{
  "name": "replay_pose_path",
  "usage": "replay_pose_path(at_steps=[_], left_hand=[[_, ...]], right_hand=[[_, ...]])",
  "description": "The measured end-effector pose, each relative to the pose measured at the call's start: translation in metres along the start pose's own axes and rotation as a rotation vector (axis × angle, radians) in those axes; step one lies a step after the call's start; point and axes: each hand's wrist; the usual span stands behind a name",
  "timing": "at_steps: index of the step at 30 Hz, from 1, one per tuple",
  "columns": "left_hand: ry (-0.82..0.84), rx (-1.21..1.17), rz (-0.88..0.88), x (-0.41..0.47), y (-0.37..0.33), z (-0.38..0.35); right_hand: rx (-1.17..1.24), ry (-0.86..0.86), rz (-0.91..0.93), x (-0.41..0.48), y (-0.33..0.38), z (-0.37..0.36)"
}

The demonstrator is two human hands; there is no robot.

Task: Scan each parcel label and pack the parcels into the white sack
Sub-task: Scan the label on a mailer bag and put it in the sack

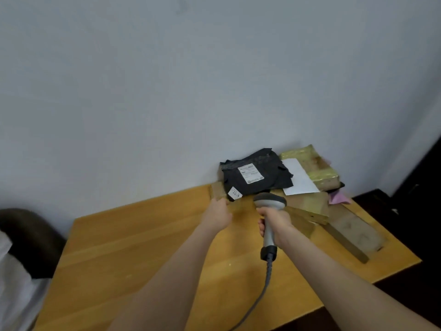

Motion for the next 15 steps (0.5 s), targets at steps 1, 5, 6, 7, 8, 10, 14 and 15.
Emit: replay_pose_path(at_steps=[1, 5, 6, 7, 8, 10, 14, 15], left_hand=[[0.0, -0.011, -0.004, 0.012, -0.017, -0.004], [0.027, -0.053, -0.011, 0.06, -0.084, -0.027], [0.043, -0.059, -0.017, 0.072, -0.102, -0.035], [0.056, -0.066, -0.024, 0.083, -0.119, -0.043], [0.066, -0.074, -0.029, 0.095, -0.135, -0.051], [0.06, -0.085, -0.009, 0.115, -0.161, -0.063], [-0.083, -0.019, 0.106, 0.152, -0.164, -0.074], [-0.136, -0.03, 0.185, 0.16, -0.157, -0.072]], right_hand=[[-0.001, -0.011, 0.013, 0.012, 0.011, 0.012], [0.003, -0.028, 0.015, 0.063, 0.055, 0.068], [0.005, -0.045, 0.019, 0.076, 0.067, 0.081], [0.009, -0.064, 0.031, 0.089, 0.078, 0.093], [0.013, -0.09, 0.047, 0.103, 0.089, 0.104], [0.01, -0.129, 0.07, 0.129, 0.107, 0.119], [0.054, -0.082, 0.017, 0.172, 0.117, 0.119], [0.071, -0.066, 0.002, 0.181, 0.117, 0.115]])
Point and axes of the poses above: each hand's wrist, its own x-axis towards the middle knuckle, its own z-axis out of the back of the hand, y = z × x, and after that the axes turned 10 degrees about x, right-handed
